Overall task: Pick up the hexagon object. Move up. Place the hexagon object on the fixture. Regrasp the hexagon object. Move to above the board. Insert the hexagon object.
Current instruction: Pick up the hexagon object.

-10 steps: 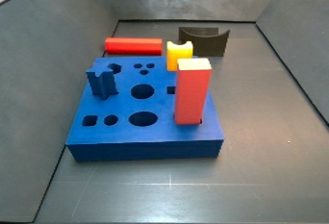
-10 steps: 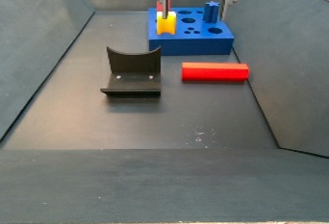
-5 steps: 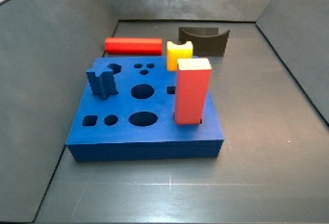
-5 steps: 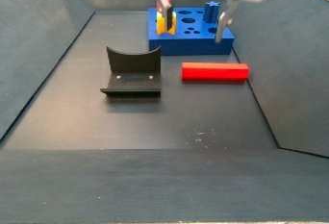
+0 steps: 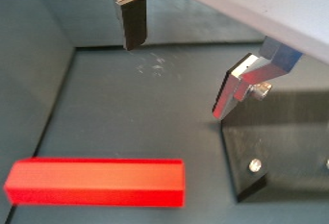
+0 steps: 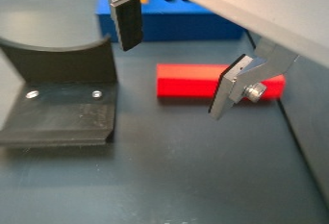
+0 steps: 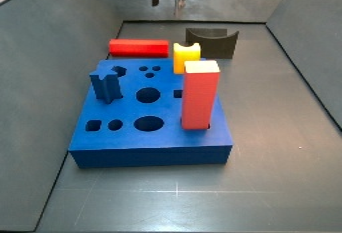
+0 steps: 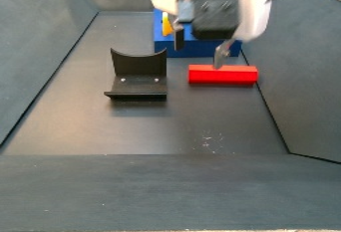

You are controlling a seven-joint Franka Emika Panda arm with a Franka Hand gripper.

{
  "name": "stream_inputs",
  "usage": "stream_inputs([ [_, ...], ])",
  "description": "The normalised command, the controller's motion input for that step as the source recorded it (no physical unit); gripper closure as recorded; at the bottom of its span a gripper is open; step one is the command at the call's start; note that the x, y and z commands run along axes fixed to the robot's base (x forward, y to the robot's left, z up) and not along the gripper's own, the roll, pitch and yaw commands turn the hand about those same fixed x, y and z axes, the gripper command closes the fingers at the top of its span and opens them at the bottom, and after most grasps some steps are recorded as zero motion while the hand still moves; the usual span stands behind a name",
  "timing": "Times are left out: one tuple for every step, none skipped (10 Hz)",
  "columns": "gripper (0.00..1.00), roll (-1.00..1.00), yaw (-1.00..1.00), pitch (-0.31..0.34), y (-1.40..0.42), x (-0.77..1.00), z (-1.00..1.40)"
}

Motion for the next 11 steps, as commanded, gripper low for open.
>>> stream_inputs([
  [0.0,0.01,-0.77,-0.064,-0.49,0.0,-0.48],
  [0.0,0.04,-0.53,-0.046,-0.78,0.0,-0.47],
  [0.0,0.04,-0.54,-0.046,-0.78,0.0,-0.46],
  [0.0,0.0,-0.8,-0.057,-0.43,0.0,-0.39],
  [0.0,-0.02,-1.0,-0.05,0.0,0.0,-0.42],
  [0.0,-0.02,-1.0,-0.05,0.0,0.0,-0.41],
  [0.0,-0.01,-1.0,-0.047,0.0,0.0,-0.4],
  [0.0,-0.03,-1.0,-0.05,0.0,0.0,-0.48],
  [0.0,-0.07,-0.98,-0.081,-0.01,0.0,-0.58],
  [0.0,-0.08,-0.97,-0.041,0.0,0.0,-0.56],
  [0.0,-0.04,-0.96,0.0,0.0,-0.01,-0.21],
])
